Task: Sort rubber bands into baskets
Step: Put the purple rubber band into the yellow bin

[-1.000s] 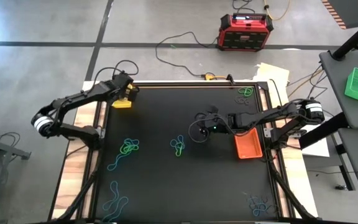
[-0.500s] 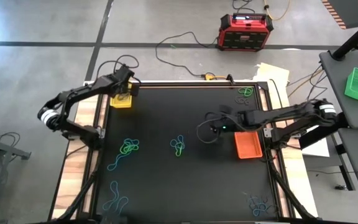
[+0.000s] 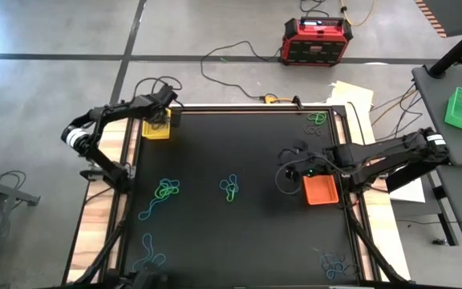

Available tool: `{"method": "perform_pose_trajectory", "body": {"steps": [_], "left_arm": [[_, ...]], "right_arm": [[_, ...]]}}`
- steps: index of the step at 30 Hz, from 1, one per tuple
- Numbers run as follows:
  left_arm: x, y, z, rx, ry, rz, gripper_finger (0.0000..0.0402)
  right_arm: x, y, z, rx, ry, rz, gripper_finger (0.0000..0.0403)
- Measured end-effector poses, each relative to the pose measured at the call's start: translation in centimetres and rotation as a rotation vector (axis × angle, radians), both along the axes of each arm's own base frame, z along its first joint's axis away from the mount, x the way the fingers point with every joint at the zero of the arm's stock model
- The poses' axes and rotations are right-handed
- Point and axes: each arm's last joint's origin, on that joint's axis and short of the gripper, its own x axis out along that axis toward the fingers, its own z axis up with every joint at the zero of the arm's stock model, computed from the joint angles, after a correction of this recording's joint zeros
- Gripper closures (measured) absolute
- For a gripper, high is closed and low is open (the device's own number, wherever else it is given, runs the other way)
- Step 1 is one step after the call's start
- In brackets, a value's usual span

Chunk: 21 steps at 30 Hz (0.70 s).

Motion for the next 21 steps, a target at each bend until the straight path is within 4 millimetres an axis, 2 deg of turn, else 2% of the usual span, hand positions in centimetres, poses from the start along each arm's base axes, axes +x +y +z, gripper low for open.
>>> {"method": "perform_pose_trajectory", "body": {"steps": [6, 15, 21], "left_arm": [[0.0, -0.2, -1.2, -0.04, 0.031, -0.01, 0.0401], [-0.3, -0.2, -0.8, -0.055, 0.002, -0.007, 0.0397], [-0.7, 1.4, 0.5, -0.034, -0.075, 0.023, 0.037]], "right_arm": [[-0.1, 0.4, -0.2, 0.003, -0.002, 0.011, 0.0335], [0.1, 0.4, 0.0, 0.0, -0.03, 0.008, 0.0335], [0.1, 0.4, 0.0, 0.0, -0.027, 0.008, 0.0335]]}}
